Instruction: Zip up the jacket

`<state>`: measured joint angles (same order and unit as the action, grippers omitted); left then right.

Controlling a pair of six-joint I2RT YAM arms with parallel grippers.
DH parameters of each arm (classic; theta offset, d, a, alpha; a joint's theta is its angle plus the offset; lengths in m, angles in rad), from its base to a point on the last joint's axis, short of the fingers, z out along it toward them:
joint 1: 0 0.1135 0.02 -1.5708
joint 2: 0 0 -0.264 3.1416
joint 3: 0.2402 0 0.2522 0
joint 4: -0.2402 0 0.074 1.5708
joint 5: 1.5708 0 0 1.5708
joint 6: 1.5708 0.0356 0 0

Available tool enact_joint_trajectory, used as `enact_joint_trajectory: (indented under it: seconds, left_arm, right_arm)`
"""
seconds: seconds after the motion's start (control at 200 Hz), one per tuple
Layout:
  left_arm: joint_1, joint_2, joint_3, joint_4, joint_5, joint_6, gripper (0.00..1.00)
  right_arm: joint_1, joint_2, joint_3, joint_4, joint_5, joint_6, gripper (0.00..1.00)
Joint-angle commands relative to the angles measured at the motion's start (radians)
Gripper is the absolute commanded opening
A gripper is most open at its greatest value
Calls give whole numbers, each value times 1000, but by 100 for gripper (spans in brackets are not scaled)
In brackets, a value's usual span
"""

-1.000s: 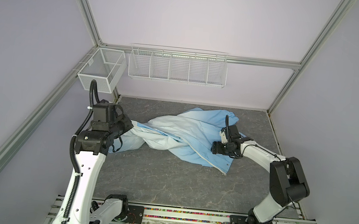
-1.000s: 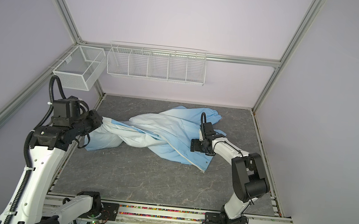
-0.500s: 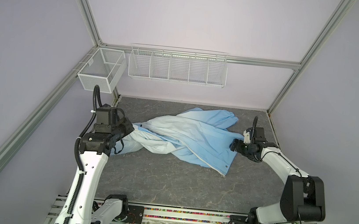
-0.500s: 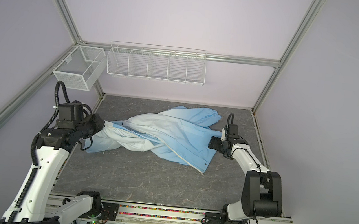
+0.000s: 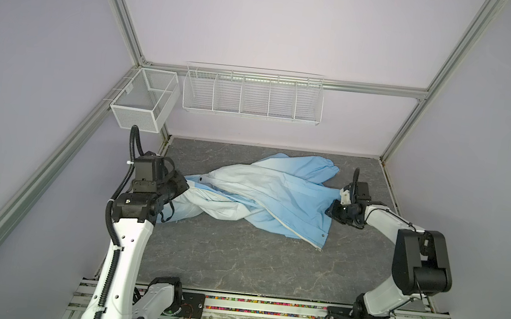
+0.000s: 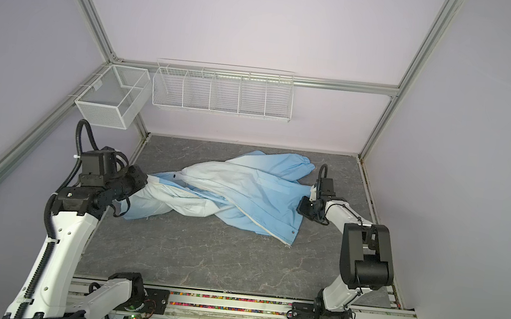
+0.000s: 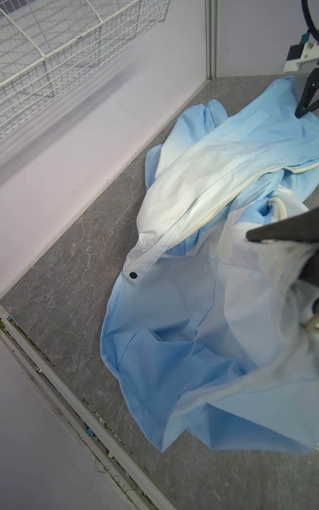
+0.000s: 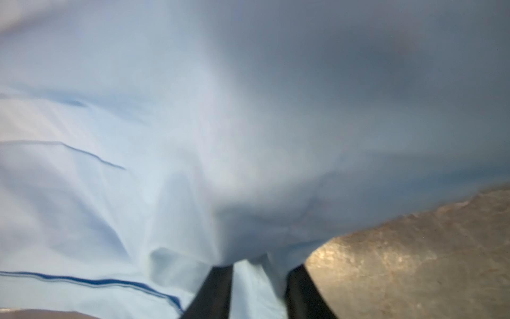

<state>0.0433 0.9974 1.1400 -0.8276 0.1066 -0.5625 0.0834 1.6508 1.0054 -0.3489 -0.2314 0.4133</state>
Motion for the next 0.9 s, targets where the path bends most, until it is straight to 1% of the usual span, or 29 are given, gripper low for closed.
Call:
enact_joint_trajectory:
  seconds: [0.0,0.09,0.195,0.37,0.475,0.495,0.535,0.565,0.605,0.635,0.67,0.75,0.9]
  left_arm:
    - [25,-21,-24,-5,1,34,0]
    - [47,-32,-40,-8,6,39,0]
    - [70,-42,-55,-11,13,46,0]
    - [131,-57,-64,-27,38,68,0]
    - [171,-59,-61,-30,77,76,0]
    - [173,-58,-58,-30,79,77,0]
    - [173,-56,-56,-31,84,78,0]
    - [173,-54,-56,-29,88,77,0]
    - [173,-52,-57,-27,93,76,0]
    - [173,-52,-58,-25,97,75,0]
    - [173,-48,-60,-22,99,74,0]
    - [173,-45,-59,-16,107,73,0]
    - [173,-39,-49,-11,122,70,0]
  right_arm:
    - [-27,-63,128,-27,-35,14,21]
    - [-63,-48,240,-73,-43,24,18]
    - [-110,20,364,-115,-65,50,13]
    - [-172,152,481,-91,-105,125,12]
    - [-173,218,537,-118,-120,115,11]
    - [-170,218,532,-117,-121,113,13]
    - [-163,208,500,-100,-127,110,20]
    - [-159,187,459,-82,-132,110,30]
    - [-157,149,390,-48,-138,113,46]
    - [-156,115,334,-23,-141,113,54]
    - [-155,78,274,-4,-143,109,60]
    - [-155,-16,161,3,-144,81,69]
    - [-153,-158,-36,7,-162,33,77]
